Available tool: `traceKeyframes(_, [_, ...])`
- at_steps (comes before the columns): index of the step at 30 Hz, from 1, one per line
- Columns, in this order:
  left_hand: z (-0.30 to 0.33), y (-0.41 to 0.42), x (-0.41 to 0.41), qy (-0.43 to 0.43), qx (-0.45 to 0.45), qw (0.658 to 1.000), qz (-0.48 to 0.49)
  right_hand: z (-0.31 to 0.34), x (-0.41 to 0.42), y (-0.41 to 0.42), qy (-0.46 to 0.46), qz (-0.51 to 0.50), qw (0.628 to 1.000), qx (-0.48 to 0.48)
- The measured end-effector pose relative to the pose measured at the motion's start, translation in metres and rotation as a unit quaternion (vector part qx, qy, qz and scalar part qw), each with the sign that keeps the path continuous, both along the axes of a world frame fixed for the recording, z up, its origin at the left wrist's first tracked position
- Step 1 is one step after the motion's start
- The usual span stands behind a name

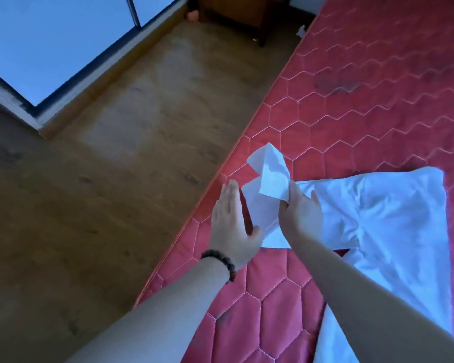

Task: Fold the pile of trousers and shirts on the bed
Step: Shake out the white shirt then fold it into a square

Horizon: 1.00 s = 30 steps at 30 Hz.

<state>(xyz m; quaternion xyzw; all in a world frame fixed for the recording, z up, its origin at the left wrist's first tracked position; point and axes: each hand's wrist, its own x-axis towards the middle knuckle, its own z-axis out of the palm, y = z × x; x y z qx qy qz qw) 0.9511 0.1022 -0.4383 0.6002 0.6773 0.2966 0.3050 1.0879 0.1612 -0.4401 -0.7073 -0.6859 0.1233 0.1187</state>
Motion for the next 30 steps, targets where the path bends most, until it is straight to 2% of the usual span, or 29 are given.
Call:
traceKeyframes(4, [-0.020,-0.013,0.069,0.058,-0.041,0.993,-0.095,0.023,0.105,-0.010,-0.005,-0.090,0.996,0.023])
traceKeyframes(12, [-0.051,-0.032,0.198,0.174,-0.091,0.959,-0.205,0.022,0.301,-0.056,0.012,-0.211,0.977,0.037])
traceKeyframes(19, [-0.082,-0.029,0.298,0.310,-0.086,0.922,-0.215,-0.015,0.445,-0.104,-0.006,-0.284,0.959,0.023])
traceKeyframes(23, [-0.100,-0.022,0.328,0.341,-0.038,0.907,-0.243,-0.040,0.504,-0.129,-0.021,-0.311,0.950,-0.002])
traceKeyframes(25, [-0.107,-0.017,0.339,0.371,-0.018,0.889,-0.267,-0.052,0.522,-0.141,-0.028,-0.324,0.946,-0.018])
traceKeyframes(30, [-0.116,-0.005,0.354,0.414,0.004,0.861,-0.296,-0.080,0.533,-0.165,-0.001,-0.375,0.925,-0.061])
